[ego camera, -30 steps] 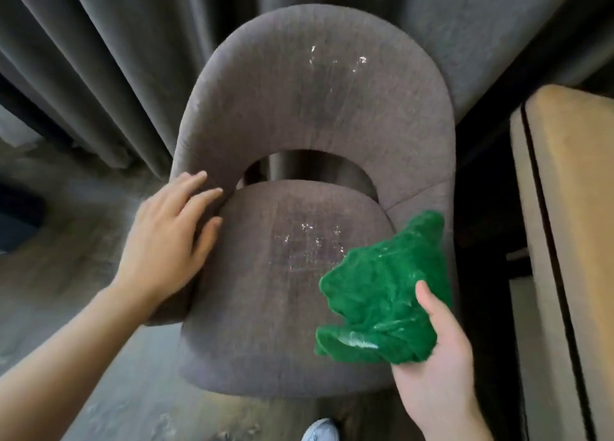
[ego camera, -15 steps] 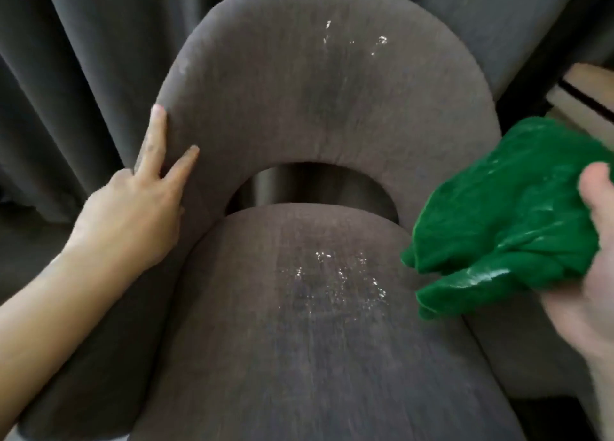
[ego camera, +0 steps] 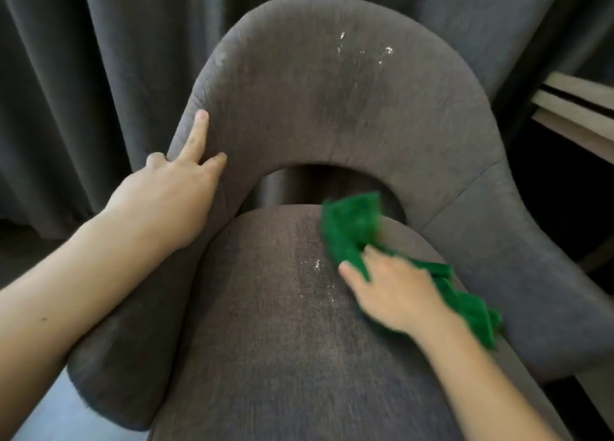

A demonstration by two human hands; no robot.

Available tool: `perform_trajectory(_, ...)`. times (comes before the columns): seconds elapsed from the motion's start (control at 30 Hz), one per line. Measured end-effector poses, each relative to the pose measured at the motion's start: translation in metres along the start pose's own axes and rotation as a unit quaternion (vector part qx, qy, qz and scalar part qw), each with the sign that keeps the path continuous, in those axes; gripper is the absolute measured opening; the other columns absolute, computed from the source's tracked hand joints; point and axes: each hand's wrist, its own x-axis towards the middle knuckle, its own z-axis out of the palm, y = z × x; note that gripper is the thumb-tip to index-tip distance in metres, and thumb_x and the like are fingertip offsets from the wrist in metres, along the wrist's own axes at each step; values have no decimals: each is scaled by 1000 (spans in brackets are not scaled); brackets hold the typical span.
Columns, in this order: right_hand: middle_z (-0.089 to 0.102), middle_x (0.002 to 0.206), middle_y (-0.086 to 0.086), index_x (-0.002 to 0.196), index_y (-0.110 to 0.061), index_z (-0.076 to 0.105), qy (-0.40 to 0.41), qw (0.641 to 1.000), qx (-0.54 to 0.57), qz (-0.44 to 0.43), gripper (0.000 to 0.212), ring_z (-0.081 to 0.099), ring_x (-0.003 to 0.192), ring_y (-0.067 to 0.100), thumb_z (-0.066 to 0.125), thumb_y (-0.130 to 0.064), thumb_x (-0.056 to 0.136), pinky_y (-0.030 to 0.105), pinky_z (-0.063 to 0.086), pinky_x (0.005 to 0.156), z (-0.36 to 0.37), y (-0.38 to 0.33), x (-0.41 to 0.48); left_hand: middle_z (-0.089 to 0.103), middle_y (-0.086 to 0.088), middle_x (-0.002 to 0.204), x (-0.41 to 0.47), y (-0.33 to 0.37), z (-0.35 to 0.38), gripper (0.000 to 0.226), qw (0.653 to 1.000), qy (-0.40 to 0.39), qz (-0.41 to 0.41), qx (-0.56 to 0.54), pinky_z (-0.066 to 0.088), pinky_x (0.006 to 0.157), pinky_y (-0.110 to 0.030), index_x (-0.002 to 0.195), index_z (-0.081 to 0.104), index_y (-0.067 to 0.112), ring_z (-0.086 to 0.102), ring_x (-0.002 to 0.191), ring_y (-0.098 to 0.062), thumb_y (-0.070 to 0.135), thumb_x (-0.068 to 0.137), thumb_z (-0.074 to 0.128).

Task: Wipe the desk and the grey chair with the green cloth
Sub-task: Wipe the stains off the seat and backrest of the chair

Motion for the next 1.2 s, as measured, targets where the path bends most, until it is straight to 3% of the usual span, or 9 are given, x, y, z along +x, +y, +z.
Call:
perform_trajectory(0.07,15,170,0,156,-47,14,-57,998,-18,2,66,17,152,39,13,-72,96,65,15,116,28,-6,4,-24,-6,162,-3,3,0,63,1000,-5,10,7,53,86,-46,153,23,28,47,92,-35,18,95,47)
perform_trajectory(0.13,12,170,-3,154,-54,10,-41,999,32,5,71,10,154,37,4,-80,88,67,9,115,38,-3,3,-17,-4,165,-4,4,1,59,1000,-10,15,5,50,95,-51,150,30,26,46,116,-46,35,95,49)
perform_trajectory(0.27,36,161,-7,146,-65,17,9,990,139,14,75,27,146,28,-8,-84,78,61,14,113,32,7,5,-7,-1,166,-4,4,2,67,999,-23,40,14,44,104,-52,149,36,26,31,132,-54,54,90,50)
perform_trajectory(0.43,32,161,8,156,-49,19,19,999,4,41,76,28,146,38,15,-82,87,60,19,115,34,15,20,13,-7,165,-4,5,-2,66,995,-38,59,72,39,108,-54,141,49,25,20,136,-59,59,85,53)
perform_trajectory(0.53,37,155,10,156,-42,26,54,998,-1,29,85,34,138,38,13,-85,83,57,27,112,41,6,22,36,-18,156,-5,8,-6,51,988,40,144,30,34,113,-54,121,69,19,25,143,-45,49,80,63)
perform_trajectory(0.67,46,133,6,149,-40,33,112,994,-7,-11,83,38,121,30,11,-84,83,53,34,100,56,-11,25,53,1,145,-5,14,-5,46,988,15,151,-37,30,115,-34,121,66,30,42,139,-19,52,87,45)
perform_trajectory(0.8,45,130,8,151,-43,26,122,992,-3,-21,73,38,120,30,12,-79,89,52,37,95,57,-15,56,41,5,155,-1,8,-1,45,989,-3,147,-33,18,119,-29,129,59,35,29,147,-15,54,91,45)
perform_trajectory(1.0,39,146,14,154,-42,27,84,996,21,9,66,32,134,36,19,-72,96,56,30,107,43,-28,91,25,5,163,-3,4,2,50,987,-34,155,-14,4,121,-30,134,53,41,17,151,-12,62,90,40)
perform_trajectory(1.2,49,110,0,139,-47,45,160,984,-2,-84,63,47,102,26,19,-79,92,47,47,82,66,-9,-11,25,9,162,0,2,8,54,987,-28,160,-2,-3,117,-28,133,52,42,17,150,-9,67,88,35)
